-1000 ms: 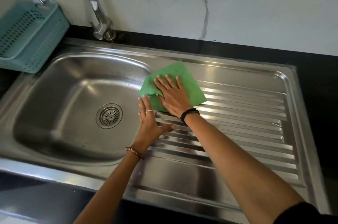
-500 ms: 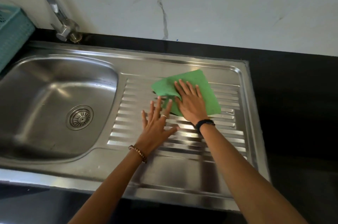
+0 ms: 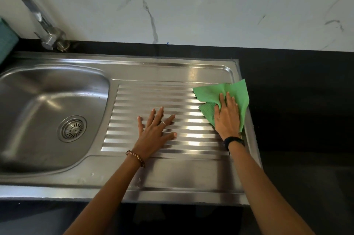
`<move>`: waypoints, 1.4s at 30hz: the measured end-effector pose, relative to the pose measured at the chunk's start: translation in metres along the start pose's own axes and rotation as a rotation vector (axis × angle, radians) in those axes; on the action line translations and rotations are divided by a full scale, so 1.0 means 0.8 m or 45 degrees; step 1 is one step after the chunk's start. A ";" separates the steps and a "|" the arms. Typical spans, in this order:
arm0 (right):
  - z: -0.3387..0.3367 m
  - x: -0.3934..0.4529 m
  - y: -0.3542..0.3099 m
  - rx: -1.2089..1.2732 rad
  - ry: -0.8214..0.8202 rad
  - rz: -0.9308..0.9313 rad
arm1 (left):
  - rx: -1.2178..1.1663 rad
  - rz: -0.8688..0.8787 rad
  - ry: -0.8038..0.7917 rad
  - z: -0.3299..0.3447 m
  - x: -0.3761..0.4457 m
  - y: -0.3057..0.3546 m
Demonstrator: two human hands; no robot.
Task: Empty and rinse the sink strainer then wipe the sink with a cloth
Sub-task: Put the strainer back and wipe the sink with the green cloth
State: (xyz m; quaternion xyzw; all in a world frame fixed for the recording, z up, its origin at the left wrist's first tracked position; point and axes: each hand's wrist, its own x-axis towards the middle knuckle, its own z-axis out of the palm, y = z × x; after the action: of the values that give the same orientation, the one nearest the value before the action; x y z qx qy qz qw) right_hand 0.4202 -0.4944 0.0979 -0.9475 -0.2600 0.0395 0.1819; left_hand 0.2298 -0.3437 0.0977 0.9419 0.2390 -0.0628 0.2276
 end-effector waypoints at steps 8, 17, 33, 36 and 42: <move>0.016 0.012 -0.039 -0.171 0.024 0.234 | 0.000 -0.260 0.164 -0.035 -0.062 -0.097; 0.106 -0.023 -0.272 -0.162 -0.228 -0.158 | -0.493 -0.446 0.160 -0.046 -0.091 -0.146; 0.115 -0.054 -0.303 -0.172 -0.405 -0.704 | -0.229 -0.474 0.301 -0.034 -0.110 -0.118; 0.096 -0.052 -0.254 -0.149 -0.377 -0.631 | -0.131 -0.337 0.316 -0.026 -0.116 -0.091; 0.040 -0.034 -0.105 -0.183 -0.297 -0.363 | 0.100 -0.110 0.069 0.004 -0.095 -0.023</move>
State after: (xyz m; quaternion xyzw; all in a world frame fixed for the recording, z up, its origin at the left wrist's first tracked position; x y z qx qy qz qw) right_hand 0.3512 -0.4309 0.0979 -0.9006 -0.4131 0.1044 0.0861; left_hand 0.1542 -0.3626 0.1049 0.9402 0.2830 -0.0564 0.1809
